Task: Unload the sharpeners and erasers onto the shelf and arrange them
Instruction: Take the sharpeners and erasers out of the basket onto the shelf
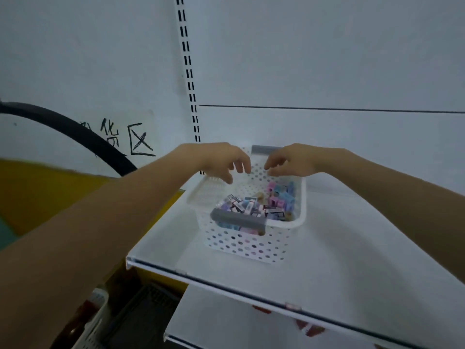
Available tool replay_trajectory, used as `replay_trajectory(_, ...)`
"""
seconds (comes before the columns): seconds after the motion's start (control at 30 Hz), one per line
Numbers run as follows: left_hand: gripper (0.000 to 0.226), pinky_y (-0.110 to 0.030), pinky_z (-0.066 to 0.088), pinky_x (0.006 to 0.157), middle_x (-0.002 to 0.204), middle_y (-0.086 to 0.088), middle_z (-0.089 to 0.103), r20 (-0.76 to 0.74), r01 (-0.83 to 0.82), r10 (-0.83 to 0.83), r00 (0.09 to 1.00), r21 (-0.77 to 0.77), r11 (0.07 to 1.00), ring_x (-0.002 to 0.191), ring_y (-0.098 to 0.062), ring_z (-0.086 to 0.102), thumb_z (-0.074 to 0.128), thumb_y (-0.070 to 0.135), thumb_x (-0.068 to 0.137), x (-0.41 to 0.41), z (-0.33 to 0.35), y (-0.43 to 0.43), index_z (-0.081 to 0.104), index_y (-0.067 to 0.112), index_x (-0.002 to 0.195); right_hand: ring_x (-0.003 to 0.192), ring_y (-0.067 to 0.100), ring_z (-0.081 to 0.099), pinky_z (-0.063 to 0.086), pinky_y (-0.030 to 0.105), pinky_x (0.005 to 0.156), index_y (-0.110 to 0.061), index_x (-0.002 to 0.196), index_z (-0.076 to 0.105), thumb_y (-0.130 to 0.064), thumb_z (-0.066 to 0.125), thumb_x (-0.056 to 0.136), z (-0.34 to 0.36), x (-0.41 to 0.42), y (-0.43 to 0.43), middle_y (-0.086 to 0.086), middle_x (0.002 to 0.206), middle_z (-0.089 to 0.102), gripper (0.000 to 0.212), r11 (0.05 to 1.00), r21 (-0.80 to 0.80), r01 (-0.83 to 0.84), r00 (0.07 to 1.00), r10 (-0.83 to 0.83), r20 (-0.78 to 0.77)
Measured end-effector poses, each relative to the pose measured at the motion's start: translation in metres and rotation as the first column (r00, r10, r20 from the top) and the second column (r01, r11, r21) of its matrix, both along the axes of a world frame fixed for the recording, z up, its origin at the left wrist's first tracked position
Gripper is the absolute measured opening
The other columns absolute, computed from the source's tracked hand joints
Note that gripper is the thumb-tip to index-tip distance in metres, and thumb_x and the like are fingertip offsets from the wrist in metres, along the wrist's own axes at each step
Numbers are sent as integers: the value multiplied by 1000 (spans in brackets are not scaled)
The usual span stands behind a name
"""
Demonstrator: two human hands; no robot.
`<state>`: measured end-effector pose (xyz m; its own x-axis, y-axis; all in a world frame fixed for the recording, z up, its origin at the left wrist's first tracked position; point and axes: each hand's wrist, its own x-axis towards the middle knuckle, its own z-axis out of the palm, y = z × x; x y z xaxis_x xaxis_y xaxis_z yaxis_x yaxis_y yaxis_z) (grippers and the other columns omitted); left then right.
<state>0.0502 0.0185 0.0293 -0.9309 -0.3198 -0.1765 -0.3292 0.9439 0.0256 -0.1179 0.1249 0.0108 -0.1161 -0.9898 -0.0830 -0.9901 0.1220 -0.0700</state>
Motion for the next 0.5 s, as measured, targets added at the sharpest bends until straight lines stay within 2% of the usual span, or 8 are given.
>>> replay_trajectory(0.2, 51, -39, 37, 106, 126, 5, 58, 313, 21, -35, 949, 45, 999, 119, -14, 51, 76, 24, 74, -26, -7, -20, 55, 25, 121, 100, 13, 54, 42, 28, 89, -27, 112, 60, -41, 53, 88, -9, -8, -27, -7, 114, 60, 28, 999, 55, 0, 1000, -1, 13)
replay_trajectory(0.27, 49, -46, 19, 114, 126, 12, 57, 403, 89, -64, 913, -46, 995, 120, -9, 48, 74, 35, 75, -30, -10, -20, 55, 30, 120, 99, 11, 55, 43, 30, 89, -30, 107, 62, -42, 55, 87, -11, -8, -27, -11, 110, 61, 25, 998, 60, 12, 1000, -14, 24)
replay_trajectory(0.33, 45, -51, -1, 112, 123, 19, 57, 448, 174, -105, 888, -116, 978, 114, -2, 47, 70, 43, 76, -34, -13, -20, 55, 36, 118, 97, 10, 55, 43, 31, 88, -32, 105, 62, -43, 55, 87, -12, -9, -27, -13, 107, 61, 23, 998, 49, 26, 999, -28, 28)
replay_trajectory(0.4, 40, -50, 0, 113, 121, 20, 58, 475, 222, -155, 866, -89, 971, 102, 1, 48, 69, 40, 78, -37, -12, -21, 56, 36, 116, 96, 8, 55, 43, 29, 86, -33, 104, 62, -45, 54, 86, -12, -8, -27, -14, 107, 62, 23, 999, 30, 37, 999, -38, 35)
replay_trajectory(0.5, 42, -45, 16, 115, 122, 15, 59, 498, 236, -214, 840, 18, 971, 98, 1, 49, 69, 26, 81, -37, -5, -24, 56, 33, 119, 97, 8, 55, 41, 27, 84, -33, 105, 62, -45, 54, 87, -11, -8, -25, -14, 108, 62, 23, 998, 26, 59, 997, -60, 46)
